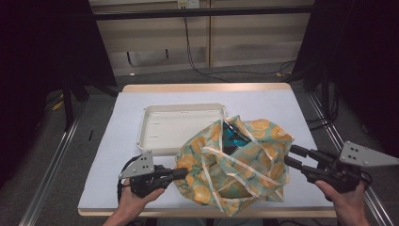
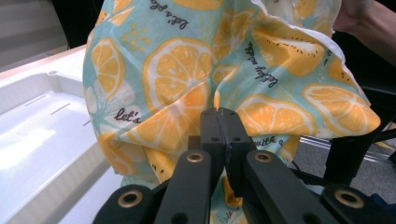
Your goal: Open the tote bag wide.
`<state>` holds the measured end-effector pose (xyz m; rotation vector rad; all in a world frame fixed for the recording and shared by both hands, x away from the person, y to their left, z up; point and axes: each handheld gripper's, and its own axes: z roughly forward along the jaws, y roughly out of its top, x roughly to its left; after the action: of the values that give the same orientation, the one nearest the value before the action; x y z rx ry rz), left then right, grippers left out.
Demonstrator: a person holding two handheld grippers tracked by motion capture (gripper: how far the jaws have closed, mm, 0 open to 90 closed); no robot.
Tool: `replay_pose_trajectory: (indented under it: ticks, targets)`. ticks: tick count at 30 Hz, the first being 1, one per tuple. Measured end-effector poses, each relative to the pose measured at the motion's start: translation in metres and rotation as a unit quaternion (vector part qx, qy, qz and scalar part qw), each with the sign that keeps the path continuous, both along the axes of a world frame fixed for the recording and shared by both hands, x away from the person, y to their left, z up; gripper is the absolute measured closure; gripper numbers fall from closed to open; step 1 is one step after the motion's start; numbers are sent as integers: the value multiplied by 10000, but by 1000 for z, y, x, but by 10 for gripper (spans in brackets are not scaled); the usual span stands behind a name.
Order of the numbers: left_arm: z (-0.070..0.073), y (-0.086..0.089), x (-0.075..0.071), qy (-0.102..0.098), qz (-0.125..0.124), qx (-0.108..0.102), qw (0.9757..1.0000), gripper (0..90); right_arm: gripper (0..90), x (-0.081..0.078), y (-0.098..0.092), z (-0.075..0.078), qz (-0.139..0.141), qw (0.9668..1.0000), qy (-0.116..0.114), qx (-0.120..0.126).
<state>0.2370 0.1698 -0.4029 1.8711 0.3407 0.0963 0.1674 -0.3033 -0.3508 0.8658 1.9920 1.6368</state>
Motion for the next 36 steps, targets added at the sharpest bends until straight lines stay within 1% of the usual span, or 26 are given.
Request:
replay_pose_trajectory:
  ticks: [1,2,3,4,6,8,10,12,13,15,16,18,19,20,21,22,24,25,26,29,30,32,33,34,35,36]
  targets:
    - [-1,1,0,-7,-49,5,10000,899,595,-5,-2,0,6,10000,6,46]
    - [-2,0,0,11,-75,-20,10000,899,625,-10,-3,0,30,10000,-43,51]
    - [-2,0,0,35,-47,-25,10000,899,659,-15,-4,0,89,9999,-45,106]
    - [-3,0,0,70,-46,-60,9999,898,684,-19,-4,0,171,9997,-68,152]
    - [-3,0,0,94,-35,-75,9999,897,709,-25,-2,0,427,9987,-63,279]
    - [-3,-1,1,84,-61,-62,9999,896,726,-27,6,-2,596,9980,-13,188]
    - [-2,-1,1,82,-46,-71,9999,894,710,-25,16,-6,809,9967,56,84]
    - [-2,0,1,68,-41,-47,10000,893,656,-21,24,-10,906,9958,144,-41]
    - [-3,0,0,86,-40,-108,9999,892,625,-18,28,-13,956,9952,180,-59]
    - [-3,2,0,85,-41,-61,9999,892,594,-15,34,-19,1110,9934,296,-81]
    - [-4,2,0,90,-34,-72,9999,892,592,-14,37,-22,1164,9924,372,-116]
    - [-4,2,0,125,-46,-134,9998,892,592,-14,42,-28,1332,9899,442,-184]
    - [-4,2,0,117,-24,-100,9999,892,601,-15,44,-30,1375,9890,477,-265]
    - [-4,1,1,112,-27,-101,9999,892,621,-15,46,-33,1403,9882,516,-345]
    - [-3,1,0,102,-18,-101,9999,891,666,-15,48,-35,1468,9870,538,-380]
    - [-3,1,0,99,-19,-117,9999,890,737,-15,50,-36,1544,9855,586,-397]
    - [-2,0,0,63,6,-129,9999,884,851,-14,52,-36,1642,9837,584,-432]
    - [-2,0,0,52,4,-116,9999,884,898,-13,51,-34,1667,9838,529,-394]
    - [-2,0,0,42,10,-118,9999,882,900,-12,50,-31,1675,9842,475,-320]
    - [-4,0,0,20,39,-56,10000,873,900,-5,46,-18,1532,9877,263,-169]
    - [-4,0,0,20,31,-47,10000,873,900,-2,45,-12,1494,9884,196,-178]
    - [-4,0,-1,13,18,-58,10000,874,900,4,44,-1,1428,9897,34,-118]
    - [-4,0,0,24,-19,-122,9999,870,900,6,44,6,1415,9899,-35,-94]
    - [-2,1,0,3,27,-107,9999,869,900,9,44,12,1381,9903,-128,-68]
    - [-1,1,0,-23,25,-109,9999,858,900,12,44,21,1362,9904,-233,-48]
    - [1,2,0,-43,14,-143,9999,847,900,14,44,25,1349,9904,-290,-43]
